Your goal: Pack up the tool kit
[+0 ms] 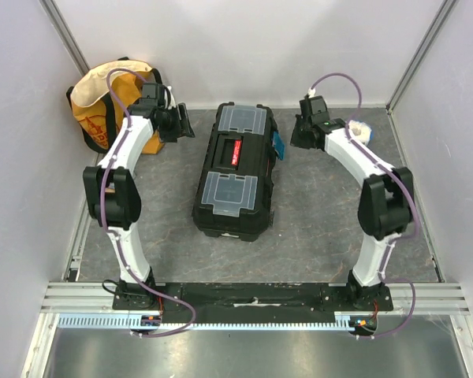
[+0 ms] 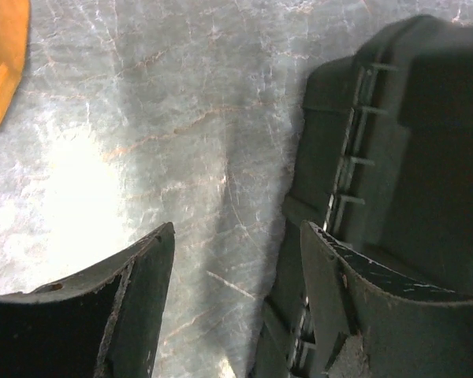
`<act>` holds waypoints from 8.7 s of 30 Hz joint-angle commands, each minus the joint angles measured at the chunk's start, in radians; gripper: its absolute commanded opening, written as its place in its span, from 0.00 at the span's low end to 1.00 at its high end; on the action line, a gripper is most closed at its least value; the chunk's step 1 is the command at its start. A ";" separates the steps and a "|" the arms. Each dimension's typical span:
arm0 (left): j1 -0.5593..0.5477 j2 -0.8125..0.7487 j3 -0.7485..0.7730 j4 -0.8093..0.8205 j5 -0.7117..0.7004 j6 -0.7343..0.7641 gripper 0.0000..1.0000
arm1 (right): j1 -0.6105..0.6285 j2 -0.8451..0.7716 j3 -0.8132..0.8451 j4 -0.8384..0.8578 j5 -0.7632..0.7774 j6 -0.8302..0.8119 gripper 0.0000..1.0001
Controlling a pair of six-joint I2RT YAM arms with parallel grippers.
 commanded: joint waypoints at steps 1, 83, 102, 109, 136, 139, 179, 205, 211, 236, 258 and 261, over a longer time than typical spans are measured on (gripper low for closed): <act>0.013 0.104 0.150 -0.054 0.130 -0.021 0.70 | 0.001 0.135 0.094 -0.052 0.027 0.004 0.00; -0.168 0.190 -0.126 0.061 0.891 -0.086 0.46 | 0.145 0.438 0.059 0.626 -0.558 0.153 0.00; -0.024 0.042 0.027 0.081 0.498 -0.156 0.60 | -0.002 0.222 -0.076 0.390 -0.234 0.207 0.37; -0.015 -0.029 0.147 0.115 0.469 -0.151 0.72 | -0.075 0.036 -0.111 0.290 -0.304 0.124 0.55; -0.128 -0.278 -0.333 0.191 0.383 -0.030 0.59 | 0.157 -0.191 -0.254 0.278 -0.446 0.090 0.61; -0.131 -0.235 -0.286 0.203 0.409 -0.024 0.51 | 0.169 -0.153 -0.235 0.290 -0.455 0.104 0.55; -0.073 -0.230 -0.162 0.079 0.240 -0.073 0.80 | -0.079 -0.024 -0.642 0.909 -0.625 0.423 0.55; -0.093 -0.170 -0.199 0.047 0.329 -0.008 0.84 | -0.001 0.447 -0.133 0.436 -1.065 -0.162 0.10; -0.105 -0.124 -0.164 -0.004 0.262 -0.063 0.81 | 0.002 0.416 -0.163 0.344 -1.170 -0.274 0.09; -0.107 -0.012 -0.029 -0.131 0.216 -0.103 0.78 | -0.006 0.177 -0.323 0.181 -1.384 -0.512 0.00; -0.113 -0.001 -0.032 -0.131 0.233 -0.108 0.75 | 0.013 -0.001 -0.514 0.668 -1.063 -0.022 0.37; -0.116 0.000 -0.043 -0.132 0.236 -0.111 0.75 | 0.025 -0.025 -0.593 0.799 -0.978 0.093 0.52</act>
